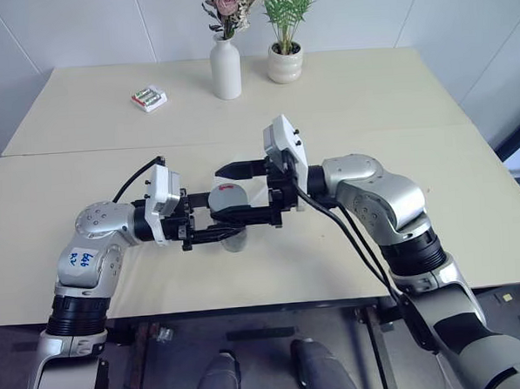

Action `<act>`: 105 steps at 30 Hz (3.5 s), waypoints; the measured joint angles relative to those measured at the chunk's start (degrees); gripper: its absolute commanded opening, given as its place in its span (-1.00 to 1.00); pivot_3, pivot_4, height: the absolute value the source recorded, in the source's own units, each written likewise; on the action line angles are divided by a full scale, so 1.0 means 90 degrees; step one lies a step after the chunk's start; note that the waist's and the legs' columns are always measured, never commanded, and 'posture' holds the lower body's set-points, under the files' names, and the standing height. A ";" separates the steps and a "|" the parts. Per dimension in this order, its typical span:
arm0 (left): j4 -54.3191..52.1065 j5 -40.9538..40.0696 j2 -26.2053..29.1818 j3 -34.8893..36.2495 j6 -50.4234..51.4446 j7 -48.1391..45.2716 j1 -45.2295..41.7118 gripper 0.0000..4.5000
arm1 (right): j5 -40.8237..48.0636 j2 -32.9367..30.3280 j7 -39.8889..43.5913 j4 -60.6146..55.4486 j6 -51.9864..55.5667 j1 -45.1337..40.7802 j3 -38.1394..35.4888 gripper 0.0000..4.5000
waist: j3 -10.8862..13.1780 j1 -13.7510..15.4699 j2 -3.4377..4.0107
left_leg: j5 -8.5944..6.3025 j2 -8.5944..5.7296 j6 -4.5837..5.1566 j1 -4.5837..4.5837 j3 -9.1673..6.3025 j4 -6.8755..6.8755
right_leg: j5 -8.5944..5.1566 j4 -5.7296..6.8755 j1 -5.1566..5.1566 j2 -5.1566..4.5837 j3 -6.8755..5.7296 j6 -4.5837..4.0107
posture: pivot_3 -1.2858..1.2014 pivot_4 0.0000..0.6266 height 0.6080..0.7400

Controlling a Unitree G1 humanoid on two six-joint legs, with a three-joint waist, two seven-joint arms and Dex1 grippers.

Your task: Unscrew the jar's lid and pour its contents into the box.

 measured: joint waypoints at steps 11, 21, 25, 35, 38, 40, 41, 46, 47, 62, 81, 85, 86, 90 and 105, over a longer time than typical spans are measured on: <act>0.0003 0.0001 0.0000 0.0000 0.0024 0.0064 0.0000 0.05 | 0.0049 -0.0265 0.0114 -0.0004 -0.0001 0.0011 -0.0036 0.98 | 0.0000 0.0001 0.0000 | 0.0000 0.0000 0.0000 0.0000 0.0000 0.0000 | 0.0000 -0.0001 0.0000 0.0000 0.0000 0.0000 | 0.03 -0.52 1.00; 0.0012 0.0002 0.0000 0.0000 0.0028 0.0076 0.0000 0.05 | 0.0082 -0.0409 0.0219 0.0011 -0.0009 0.0013 -0.0049 0.98 | 0.0000 0.0001 0.0000 | 0.0000 0.0000 0.0000 0.0000 0.0000 0.0000 | 0.0000 -0.0001 0.0000 0.0000 0.0000 0.0000 | 0.03 -0.52 1.00; 0.0012 0.0002 0.0000 0.0002 0.0028 0.0109 -0.0001 0.05 | 0.0082 -0.0441 0.0249 0.0049 -0.0010 0.0014 -0.0049 0.98 | 0.0000 0.0002 0.0000 | 0.0000 0.0000 0.0000 0.0000 0.0000 0.0000 | 0.0000 -0.0001 0.0000 0.0000 0.0000 0.0000 | 0.03 -0.52 1.00; 0.0051 0.0002 0.0005 0.0067 0.0029 0.0160 -0.0001 0.05 | 0.0154 -0.0669 0.0384 0.0197 -0.0023 0.0029 -0.0199 0.98 | 0.0000 0.0003 0.0000 | 0.0000 -0.0001 0.0000 0.0000 0.0001 0.0000 | 0.0000 -0.0001 0.0000 -0.0001 0.0000 0.0000 | 0.03 -0.52 1.00; 0.0051 0.0002 0.0005 0.0097 0.0030 0.0154 0.0000 0.05 | 0.0143 -0.0755 0.0371 0.0290 -0.0030 0.0033 -0.0370 0.98 | 0.0000 0.0009 0.0000 | 0.0000 -0.0001 0.0000 0.0000 0.0001 0.0000 | 0.0000 -0.0001 0.0001 -0.0001 0.0000 0.0000 | 0.03 -0.52 1.00; 0.0031 0.0001 0.0005 0.0057 0.0030 0.0080 -0.0001 0.05 | 0.0087 -0.0777 0.0284 0.0410 -0.0034 0.0033 -0.0506 0.98 | 0.0000 0.0008 0.0000 | 0.0000 -0.0001 0.0000 0.0000 0.0002 0.0001 | 0.0000 -0.0001 0.0001 -0.0001 0.0000 0.0000 | 0.03 -0.52 1.00; 0.0018 0.0000 0.0002 0.0028 0.0030 0.0054 0.0000 0.05 | 0.0055 -0.0779 0.0259 0.0439 -0.0034 0.0036 -0.0523 0.98 | 0.0000 0.0005 0.0000 | 0.0000 -0.0001 0.0000 0.0000 0.0002 0.0000 | 0.0000 -0.0001 0.0001 0.0000 0.0000 0.0000 | 0.03 -0.52 1.00; 0.0014 0.0000 0.0001 -0.0001 0.0030 0.0032 -0.0001 0.05 | -0.0008 -0.0808 0.0263 0.0473 -0.0033 0.0061 -0.0530 0.98 | 0.0000 0.0003 0.0000 | 0.0000 0.0000 0.0000 0.0000 0.0001 -0.0001 | 0.0000 -0.0001 0.0000 0.0001 0.0000 0.0000 | 0.03 -0.52 1.00; 0.0013 0.0000 0.0001 -0.0001 0.0030 0.0026 -0.0001 0.05 | -0.0006 -0.0847 0.0306 0.0472 -0.0031 0.0084 -0.0533 0.98 | 0.0000 0.0008 0.0000 | 0.0000 -0.0001 0.0000 0.0000 0.0001 -0.0001 | 0.0000 -0.0003 0.0001 -0.0001 0.0000 0.0000 | 0.03 -0.52 1.00; 0.0007 0.0000 0.0001 -0.0001 0.0030 0.0000 0.0000 0.05 | 0.0275 -0.1115 0.0762 0.0243 0.0312 0.0268 -0.0542 0.98 | 0.0000 0.0004 0.0000 | 0.0000 0.0000 0.0000 0.0000 0.0001 0.0000 | 0.0000 -0.0003 0.0001 0.0001 0.0000 0.0000 | 0.03 -0.52 1.00; -0.0004 0.0000 0.0001 -0.0002 0.0030 -0.0001 0.0000 0.05 | 0.0569 -0.0494 0.0599 -0.0083 0.0689 0.0240 -0.0351 0.98 | 0.0000 0.0003 0.0000 | 0.0000 0.0000 0.0000 0.0000 0.0001 0.0000 | 0.0000 -0.0002 0.0001 0.0000 0.0000 0.0000 | 0.03 -0.52 1.00; -0.0005 0.0000 0.0001 -0.0001 0.0030 0.0000 0.0000 0.05 | 0.0457 -0.0362 0.0574 -0.0046 0.0560 0.0210 -0.0260 0.98 | 0.0000 0.0007 0.0000 | 0.0000 0.0000 0.0000 0.0000 0.0001 0.0000 | 0.0000 -0.0002 0.0001 -0.0001 0.0000 0.0000 | 0.03 -0.52 1.00; -0.0005 0.0000 0.0001 -0.0001 0.0030 0.0000 0.0001 0.05 | 0.0448 -0.0351 0.0575 -0.0040 0.0542 0.0205 -0.0256 0.98 | 0.0000 0.0008 0.0000 | 0.0000 -0.0001 0.0000 0.0000 0.0001 0.0001 | 0.0000 -0.0002 0.0001 -0.0001 0.0000 0.0000 | 0.03 -0.52 1.00; -0.0006 0.0000 0.0001 -0.0001 0.0030 0.0001 0.0001 0.05 | 0.0378 -0.0308 0.0575 -0.0010 0.0440 0.0178 -0.0250 0.98 | 0.0000 0.0002 0.0000 | 0.0000 0.0000 0.0000 0.0000 0.0001 0.0000 | 0.0000 -0.0002 0.0001 0.0001 0.0000 0.0000 | 0.03 -0.52 1.00; -0.0008 0.0000 0.0001 -0.0001 0.0030 0.0010 0.0001 0.05 | 0.0202 -0.0068 0.0573 0.0216 0.0257 -0.0008 -0.0123 0.98 | 0.0000 -0.0001 0.0000 | 0.0000 0.0001 0.0000 0.0000 0.0000 0.0000 | 0.0000 0.0004 -0.0001 0.0002 0.0000 -0.0001 | 0.03 -0.52 1.00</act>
